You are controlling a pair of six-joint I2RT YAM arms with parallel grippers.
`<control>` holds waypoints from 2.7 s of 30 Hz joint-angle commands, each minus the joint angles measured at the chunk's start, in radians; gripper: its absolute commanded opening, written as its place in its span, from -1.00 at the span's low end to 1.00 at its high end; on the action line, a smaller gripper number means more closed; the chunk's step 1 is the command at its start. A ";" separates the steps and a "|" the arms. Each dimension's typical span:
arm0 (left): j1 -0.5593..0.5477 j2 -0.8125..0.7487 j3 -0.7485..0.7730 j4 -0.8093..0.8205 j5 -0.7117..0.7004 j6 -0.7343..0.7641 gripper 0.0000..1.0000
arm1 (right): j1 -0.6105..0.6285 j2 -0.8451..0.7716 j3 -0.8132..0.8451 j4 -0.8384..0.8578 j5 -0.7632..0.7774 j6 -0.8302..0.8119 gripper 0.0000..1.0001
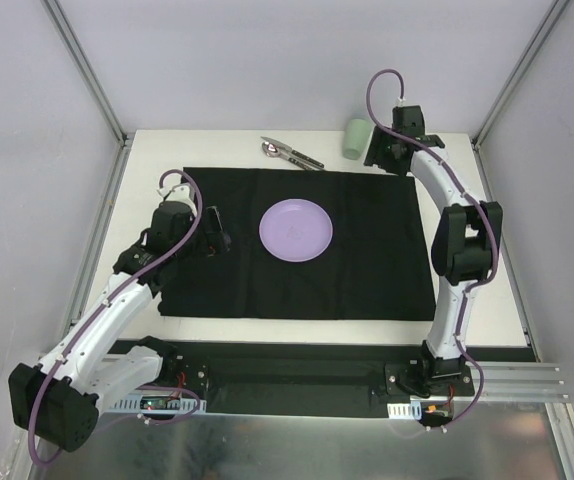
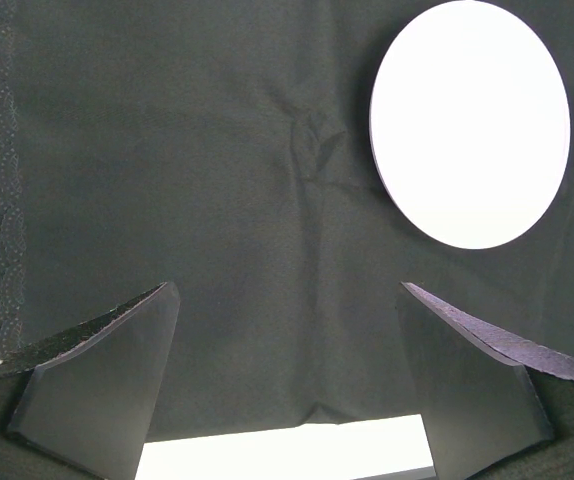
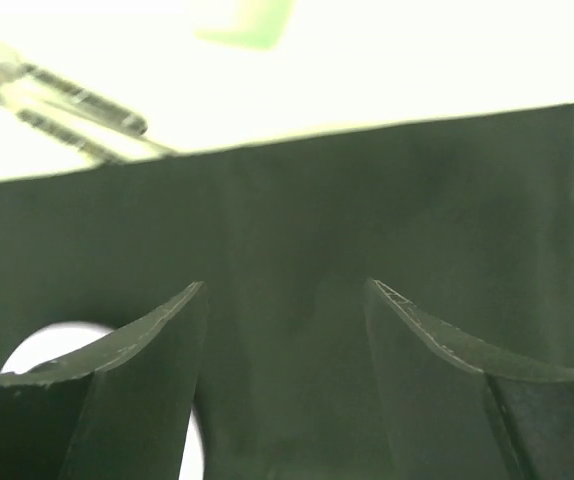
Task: Set the dinner table for one person
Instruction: Place the plate on the napkin, then pick up the cup at the center of the board.
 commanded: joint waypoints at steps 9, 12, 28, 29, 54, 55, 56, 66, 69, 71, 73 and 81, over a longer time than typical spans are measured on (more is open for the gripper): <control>0.010 0.262 0.213 0.118 0.081 0.074 0.80 | -0.070 -0.051 -0.107 0.109 0.008 0.070 0.32; 0.006 0.383 0.342 0.144 0.131 0.099 0.80 | -0.079 -0.057 -0.115 0.089 0.009 0.074 0.33; -0.037 0.775 0.757 0.155 0.312 0.131 0.75 | -0.094 0.145 0.139 0.031 -0.207 -0.003 0.34; -0.039 0.760 0.734 0.155 0.315 0.127 0.75 | -0.094 0.174 0.175 0.019 -0.218 -0.009 0.35; -0.039 0.865 0.803 0.161 0.303 0.176 0.76 | -0.113 0.080 0.090 0.300 -0.282 0.034 0.89; -0.039 0.902 0.848 0.161 0.309 0.185 0.75 | -0.113 0.040 0.018 0.303 -0.270 0.035 0.89; -0.037 0.942 0.896 0.161 0.312 0.188 0.75 | -0.113 -0.004 -0.016 0.295 -0.264 0.037 0.89; -0.039 1.454 1.516 0.150 0.418 0.088 0.46 | -0.091 -0.410 -0.317 0.183 -0.265 0.035 0.88; -0.037 1.558 1.632 0.155 0.432 0.027 0.48 | -0.081 -0.488 -0.388 0.159 -0.261 0.024 0.88; -0.039 1.598 1.660 0.184 0.437 -0.005 0.48 | -0.078 -0.515 -0.411 0.125 -0.251 0.014 0.88; -0.037 1.611 1.653 0.212 0.435 -0.039 0.48 | -0.070 -0.532 -0.438 0.120 -0.257 0.005 0.87; -0.033 1.315 1.264 0.215 0.400 0.005 0.56 | -0.045 -0.322 -0.373 0.162 -0.242 0.001 0.87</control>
